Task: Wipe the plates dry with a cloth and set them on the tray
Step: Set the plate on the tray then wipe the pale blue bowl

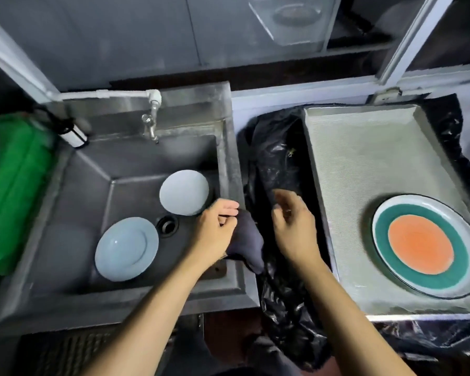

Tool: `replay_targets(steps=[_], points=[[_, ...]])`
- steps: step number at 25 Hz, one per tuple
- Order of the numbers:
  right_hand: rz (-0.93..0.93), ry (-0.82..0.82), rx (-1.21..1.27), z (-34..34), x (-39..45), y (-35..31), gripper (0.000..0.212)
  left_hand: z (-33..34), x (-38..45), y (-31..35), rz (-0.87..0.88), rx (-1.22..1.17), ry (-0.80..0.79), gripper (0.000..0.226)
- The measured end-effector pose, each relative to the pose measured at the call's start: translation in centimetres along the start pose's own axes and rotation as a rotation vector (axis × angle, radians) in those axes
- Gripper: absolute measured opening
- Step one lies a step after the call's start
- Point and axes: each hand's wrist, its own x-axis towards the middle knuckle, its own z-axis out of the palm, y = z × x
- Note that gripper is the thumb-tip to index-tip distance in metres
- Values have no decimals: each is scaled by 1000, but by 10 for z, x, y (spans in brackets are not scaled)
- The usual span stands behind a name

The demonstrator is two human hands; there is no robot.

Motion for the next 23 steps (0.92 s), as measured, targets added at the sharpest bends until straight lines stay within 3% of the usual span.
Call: replay_targets(steps=[10, 16, 23], points=[[8, -135, 65, 172, -39, -88, 33, -172, -17, -113, -99, 19, 65, 28], [43, -225, -17, 268, -58, -115, 33, -261, -8, -187, -179, 64, 89, 28], [77, -390, -102, 346, -53, -103, 31, -303, 7, -270, -310, 20, 152, 29]])
